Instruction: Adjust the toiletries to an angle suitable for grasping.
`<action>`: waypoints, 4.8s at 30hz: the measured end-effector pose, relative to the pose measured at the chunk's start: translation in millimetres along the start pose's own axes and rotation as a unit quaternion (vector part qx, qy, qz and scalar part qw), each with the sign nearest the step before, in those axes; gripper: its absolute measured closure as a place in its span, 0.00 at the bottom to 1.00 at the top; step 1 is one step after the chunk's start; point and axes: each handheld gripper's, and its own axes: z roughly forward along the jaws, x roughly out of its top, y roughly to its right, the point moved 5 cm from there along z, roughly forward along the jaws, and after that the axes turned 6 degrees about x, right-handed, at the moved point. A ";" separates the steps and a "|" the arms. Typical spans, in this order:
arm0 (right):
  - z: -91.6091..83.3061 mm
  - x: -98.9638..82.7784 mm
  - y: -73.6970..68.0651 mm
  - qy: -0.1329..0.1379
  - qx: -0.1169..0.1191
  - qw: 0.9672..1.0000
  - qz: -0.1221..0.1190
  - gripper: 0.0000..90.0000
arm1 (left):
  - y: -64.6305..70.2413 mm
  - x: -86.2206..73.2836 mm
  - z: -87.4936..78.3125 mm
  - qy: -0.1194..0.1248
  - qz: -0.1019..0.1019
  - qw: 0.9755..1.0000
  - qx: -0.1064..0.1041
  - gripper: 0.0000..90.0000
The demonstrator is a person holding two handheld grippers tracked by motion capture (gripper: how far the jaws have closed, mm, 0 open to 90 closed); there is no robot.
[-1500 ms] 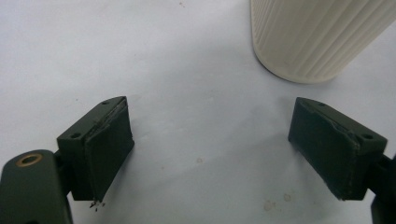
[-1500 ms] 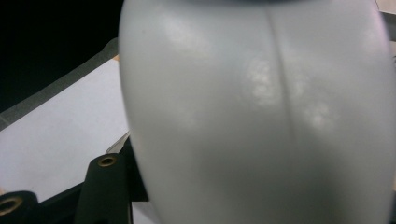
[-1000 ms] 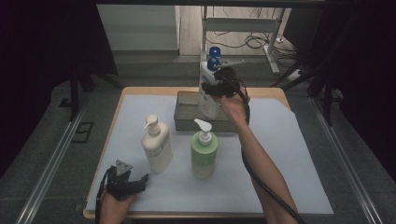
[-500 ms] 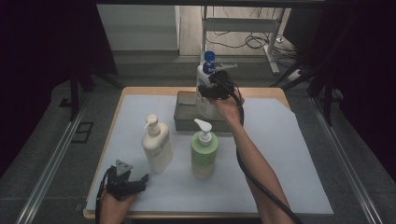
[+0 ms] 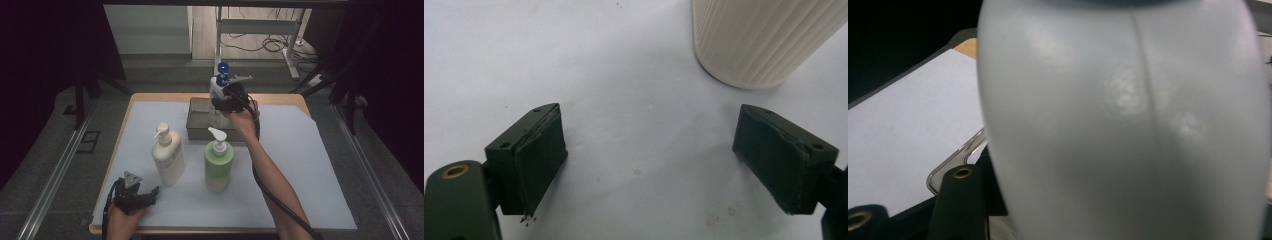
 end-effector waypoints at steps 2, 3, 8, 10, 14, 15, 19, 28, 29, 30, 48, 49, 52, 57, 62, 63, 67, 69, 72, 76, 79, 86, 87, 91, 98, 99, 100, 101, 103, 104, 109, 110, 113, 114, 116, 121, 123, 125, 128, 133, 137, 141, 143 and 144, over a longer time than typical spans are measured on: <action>1.0 -2.8 0.1 -0.001 -0.001 1.000 -0.001 0.45 | 0.0 0.0 0.0 0.000 0.000 1.000 0.000 0.15; 1.6 -3.8 -0.3 -0.001 -0.001 1.000 0.001 0.45 | 0.0 0.0 0.0 0.000 0.000 1.000 0.000 0.15; 3.9 -11.2 -2.2 -0.006 0.002 1.000 0.001 0.45 | 0.0 0.0 0.0 0.000 0.000 1.000 0.000 0.15; 4.7 -13.2 -3.2 -0.007 0.002 1.000 0.000 0.45 | 0.0 0.0 0.0 0.000 0.000 1.000 0.000 0.15; 5.4 -17.1 -4.2 -0.010 0.003 1.000 -0.003 0.45 | 0.0 0.0 -0.1 0.000 0.000 1.000 0.000 0.15; 5.7 -18.2 -4.4 -0.011 0.005 1.000 -0.003 0.45 | 0.0 0.0 -0.1 0.000 0.000 1.000 0.000 0.15; 8.1 -23.0 -5.9 -0.013 0.005 1.000 0.000 0.45 | 0.0 0.0 -0.1 0.000 0.000 1.000 0.000 0.15; 10.4 -27.2 -5.6 -0.021 0.008 1.000 -0.004 0.44 | 0.1 -0.1 0.0 0.000 0.000 1.000 0.000 0.15; 11.2 -26.8 -6.5 -0.019 0.009 1.000 0.002 0.44 | 0.1 -0.1 0.0 0.000 0.000 1.000 0.000 0.15; 11.4 -26.8 -6.5 -0.019 0.010 1.000 0.002 0.44 | 0.1 -0.1 0.0 0.000 0.000 1.000 0.000 0.15; 12.3 -29.5 -4.1 -0.016 0.017 1.000 -0.015 0.42 | -0.1 -0.2 -0.1 -0.001 0.002 1.000 0.000 0.15; 11.5 -30.0 -4.0 -0.014 0.020 1.000 -0.013 0.42 | -0.1 -0.1 -0.1 -0.001 0.002 1.000 0.000 0.15; 8.0 -31.3 -3.1 -0.011 0.023 1.000 -0.016 0.42 | -0.1 -0.2 -0.1 -0.001 0.002 1.000 0.001 0.15; 1.6 -34.6 -4.2 -0.011 0.028 0.999 -0.022 0.42 | -0.1 -0.2 -0.1 -0.001 0.002 1.000 0.001 0.15; -6.3 -39.3 -1.4 -0.010 0.039 0.999 -0.022 0.45 | 0.0 -0.1 -0.1 0.000 0.002 1.000 0.001 0.15; -7.5 -40.0 -1.3 -0.009 0.042 0.999 -0.020 0.45 | 0.0 -0.2 -0.1 -0.001 0.002 1.000 0.001 0.15; -14.1 -44.2 -1.0 -0.009 0.049 0.999 -0.018 0.45 | 0.0 -0.2 -0.1 -0.001 0.002 1.000 0.001 0.15; -17.0 -46.6 -1.0 -0.012 0.052 0.998 -0.018 0.47 | 0.0 -0.2 -0.1 -0.001 0.002 1.000 0.001 0.15; -21.7 -50.9 0.6 -0.014 0.061 0.998 -0.013 0.50 | 0.0 -0.2 -0.1 -0.001 0.002 1.000 0.001 0.15; -28.0 -58.5 3.7 -0.015 0.067 0.998 -0.003 0.56 | 0.0 -0.2 -0.1 0.000 0.001 1.000 0.001 0.15; -29.8 -64.0 5.1 -0.022 0.064 0.998 -0.005 0.59 | 0.0 -0.2 -0.1 0.000 0.001 1.000 0.001 0.15; -33.2 -75.9 20.5 -0.026 0.024 0.999 -0.002 0.79 | -0.1 -0.3 -0.3 -0.001 0.002 1.000 0.001 0.15; -32.7 -76.8 23.0 -0.026 0.022 0.999 0.003 0.81 | 0.0 -0.3 -0.2 -0.001 0.001 1.000 0.001 0.15; -27.8 -78.4 34.5 -0.022 0.013 1.000 0.015 0.95 | -0.2 -0.3 -0.3 -0.001 0.002 1.000 0.001 0.15; -11.3 -74.8 37.6 -0.024 0.003 0.999 0.024 1.00 | 0.0 -0.3 -0.2 0.000 0.001 1.000 0.001 0.15; -9.3 -74.3 37.5 -0.025 0.003 0.999 0.024 0.99 | -0.1 -0.4 -0.3 -0.001 0.002 1.000 0.001 0.15; -6.3 -73.7 37.1 -0.025 0.004 0.999 0.026 0.99 | -0.1 -0.4 -0.3 -0.001 0.002 1.000 0.001 0.15; -4.2 -73.4 37.2 -0.026 0.004 0.999 0.026 0.99 | 0.0 -0.3 -0.2 0.000 0.001 1.000 0.001 0.15; 1.9 -72.7 37.5 -0.029 0.006 0.999 0.030 0.99 | 0.0 -0.3 -0.2 0.000 0.001 1.000 0.001 0.15; 5.1 -72.5 37.8 -0.030 0.008 0.999 0.033 0.99 | -0.1 -0.4 -0.3 -0.001 0.002 1.000 0.001 0.15; 15.1 -71.8 41.2 -0.039 0.010 0.998 0.038 0.99 | -0.1 -0.3 -0.2 0.000 0.001 1.000 0.001 0.15; 16.5 -71.5 41.2 -0.039 0.014 0.998 0.042 0.99 | -0.2 -0.3 -0.3 -0.001 0.002 1.000 0.000 0.15; 20.7 -72.2 39.0 -0.046 0.023 0.998 0.044 0.99 | 0.0 -0.3 -0.2 0.000 0.001 1.000 0.001 0.15; 22.1 -72.7 37.3 -0.047 0.026 0.998 0.045 0.99 | -0.2 -0.3 -0.3 -0.001 0.002 1.000 0.001 0.15; 24.0 -73.6 35.4 -0.050 0.020 0.998 0.044 0.99 | -0.2 -0.3 -0.3 -0.001 0.002 1.000 0.001 0.15; 25.9 -73.8 32.8 -0.050 0.026 0.997 0.053 0.99 | -0.1 -0.2 -0.2 -0.001 0.001 1.000 0.001 0.15; 26.8 -73.6 30.5 -0.053 0.026 0.997 0.048 0.99 | -0.2 -0.3 -0.3 -0.001 0.002 1.000 0.001 0.15; 28.2 -74.4 29.3 -0.056 0.025 0.997 0.045 0.99 | -0.2 -0.3 -0.3 -0.001 0.002 1.000 0.001 0.15; 29.6 -75.5 28.5 -0.060 0.025 0.997 0.046 0.99 | -0.1 -0.2 -0.2 -0.001 0.001 1.000 0.001 0.15; 31.2 -76.1 27.0 -0.062 0.025 0.997 0.047 0.99 | -0.1 -0.2 -0.2 -0.001 0.002 1.000 0.001 0.15; 32.2 -74.4 24.3 -0.062 0.030 0.997 0.042 0.99 | -0.1 -0.2 -0.2 -0.001 0.001 1.000 0.001 0.15; 35.3 -73.7 22.0 -0.066 0.028 0.996 0.044 0.98 | -0.1 -0.2 -0.2 -0.001 0.001 1.000 0.001 0.15; 36.3 -74.0 21.6 -0.067 0.027 0.996 0.046 0.98 | -0.1 -0.2 -0.2 -0.001 0.001 1.000 0.001 0.15; 36.7 -74.2 21.5 -0.067 0.028 0.996 0.046 0.98 | -0.1 -0.2 -0.2 -0.001 0.001 1.000 0.001 0.15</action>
